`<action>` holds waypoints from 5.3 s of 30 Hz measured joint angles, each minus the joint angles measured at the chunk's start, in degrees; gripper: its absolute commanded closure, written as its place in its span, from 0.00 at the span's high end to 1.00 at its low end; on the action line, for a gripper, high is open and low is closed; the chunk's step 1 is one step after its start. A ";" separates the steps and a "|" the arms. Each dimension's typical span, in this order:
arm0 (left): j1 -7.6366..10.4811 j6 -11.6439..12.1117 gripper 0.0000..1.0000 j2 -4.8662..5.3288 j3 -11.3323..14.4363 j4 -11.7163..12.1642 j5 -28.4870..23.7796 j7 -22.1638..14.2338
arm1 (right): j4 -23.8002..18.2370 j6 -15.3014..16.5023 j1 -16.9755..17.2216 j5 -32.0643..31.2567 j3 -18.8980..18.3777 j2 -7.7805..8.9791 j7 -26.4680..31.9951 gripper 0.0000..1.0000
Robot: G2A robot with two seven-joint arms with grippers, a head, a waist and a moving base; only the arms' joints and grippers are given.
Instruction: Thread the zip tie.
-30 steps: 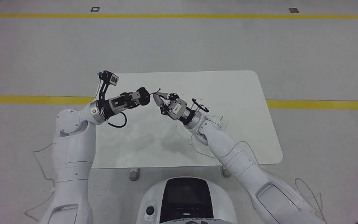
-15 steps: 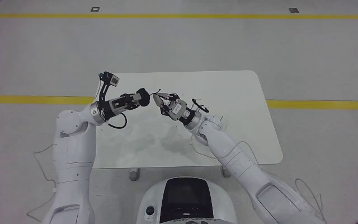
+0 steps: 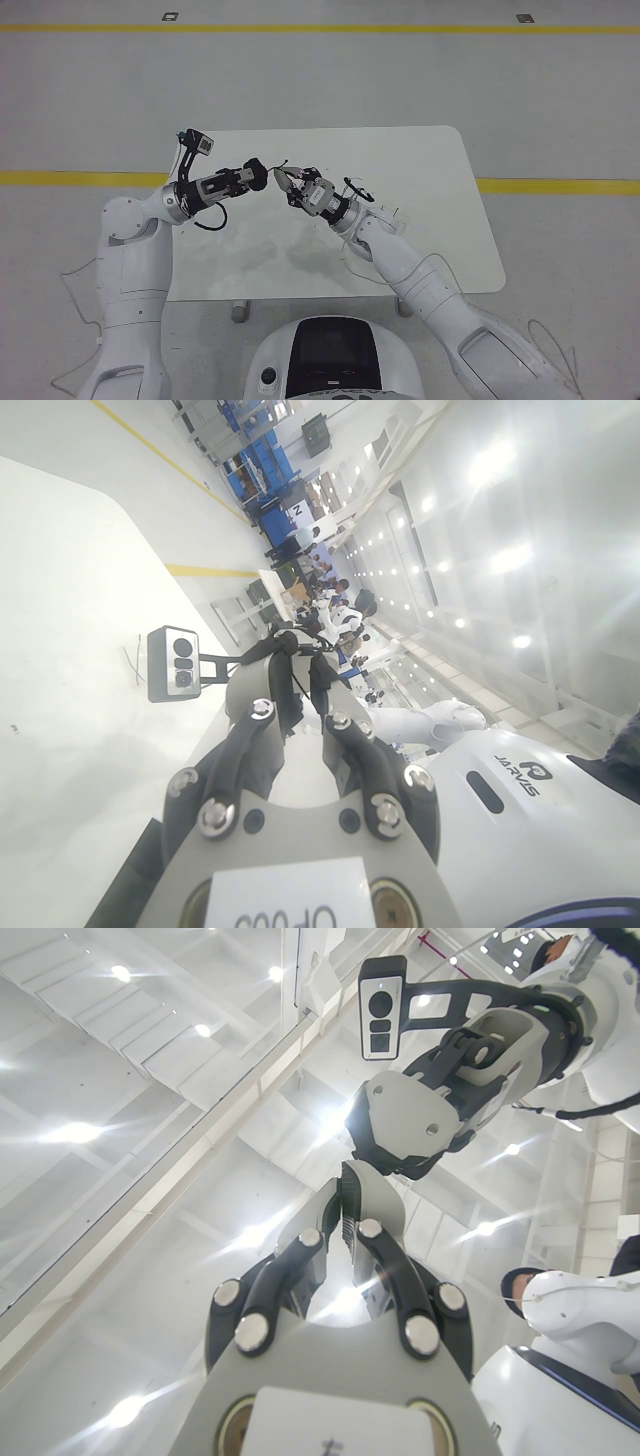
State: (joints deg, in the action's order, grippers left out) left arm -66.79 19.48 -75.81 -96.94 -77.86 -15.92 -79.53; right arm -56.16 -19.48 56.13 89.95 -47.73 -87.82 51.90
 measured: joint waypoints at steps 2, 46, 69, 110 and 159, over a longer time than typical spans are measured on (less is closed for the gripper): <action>0.05 0.00 0.00 -0.06 -0.01 0.05 0.19 0.00 | -0.05 0.00 0.01 0.00 0.02 0.03 0.02 0.00; 1.37 0.00 0.00 0.70 0.08 3.47 -8.71 -0.11 | -2.30 2.79 -1.51 -3.12 -4.68 3.66 -6.81 1.00; 1.61 -6.89 0.00 4.52 1.40 2.60 -10.76 4.62 | -3.63 10.81 -0.47 -14.24 -6.61 4.26 -8.31 1.00; 6.69 -8.13 0.00 15.13 12.98 10.56 -8.68 -0.11 | -2.59 17.80 -10.89 -55.62 -6.34 8.00 12.20 1.00; 2.85 0.00 0.00 19.20 19.19 4.55 -15.43 -0.11 | -0.99 17.67 -8.46 -51.27 -4.72 6.68 9.57 1.00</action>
State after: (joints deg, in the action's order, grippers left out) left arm -63.93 19.48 -56.61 -77.75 -73.31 -31.36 -79.64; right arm -57.15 -1.81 47.67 38.68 -52.45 -81.14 61.47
